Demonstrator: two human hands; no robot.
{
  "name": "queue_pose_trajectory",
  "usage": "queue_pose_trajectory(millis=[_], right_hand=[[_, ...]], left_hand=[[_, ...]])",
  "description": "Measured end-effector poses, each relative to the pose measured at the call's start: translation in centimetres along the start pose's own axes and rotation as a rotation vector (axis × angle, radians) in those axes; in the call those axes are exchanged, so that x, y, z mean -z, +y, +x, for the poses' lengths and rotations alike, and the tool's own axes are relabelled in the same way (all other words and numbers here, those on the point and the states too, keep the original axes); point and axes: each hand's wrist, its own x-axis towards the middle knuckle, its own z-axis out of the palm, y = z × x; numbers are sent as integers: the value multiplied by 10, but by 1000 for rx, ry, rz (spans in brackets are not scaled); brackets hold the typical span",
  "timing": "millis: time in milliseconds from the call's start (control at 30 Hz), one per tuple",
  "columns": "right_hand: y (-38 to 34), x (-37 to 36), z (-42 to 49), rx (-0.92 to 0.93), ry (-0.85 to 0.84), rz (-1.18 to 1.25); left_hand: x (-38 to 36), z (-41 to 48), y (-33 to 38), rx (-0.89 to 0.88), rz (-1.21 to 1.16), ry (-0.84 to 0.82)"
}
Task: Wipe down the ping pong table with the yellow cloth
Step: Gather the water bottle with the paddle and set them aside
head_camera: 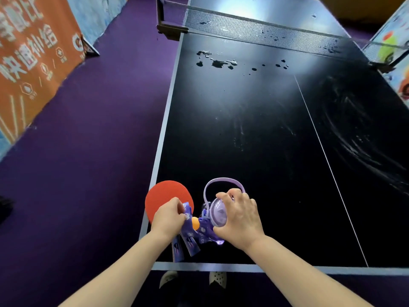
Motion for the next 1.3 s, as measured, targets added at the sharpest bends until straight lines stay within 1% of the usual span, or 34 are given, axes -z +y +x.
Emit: queue_pose_trajectory(millis=[167,267,367,433,500,633,833,900,1033,1100,1300], right_hand=[[-4,-4,-4,-51,22,7],[-6,0,-4,-32,-54,-26],[-6,5,-4,-24,-95,-55],[-6,5,-5,-28,-109,-66],[-6,6,-6,-34,-109,-87],[-9,8,-7,-60,-109,-106],[-16,10,-10,-111,-120,-132],[-17,9,-12,-119,-122,-141],[-18,5,-14,-134,-105,-137],[-18,3,-15,-141,-97,-140],[-20,2,-18,-151,-76,-120]], left_hand=[[-2,6,-2,-56,93,-36],[-5,7,-2,-76,112,-77],[-5,8,-4,-86,136,-63],[-5,9,-6,-94,107,-49],[-4,9,-6,-148,54,-57],[-3,6,-3,-282,-42,-174],[-10,-4,-12,-323,-39,-244],[-12,-8,-14,-375,-21,-207],[-11,-15,-18,-447,-18,-32],[-13,-16,-23,-481,21,22],[-18,-7,-30,-517,295,-61]])
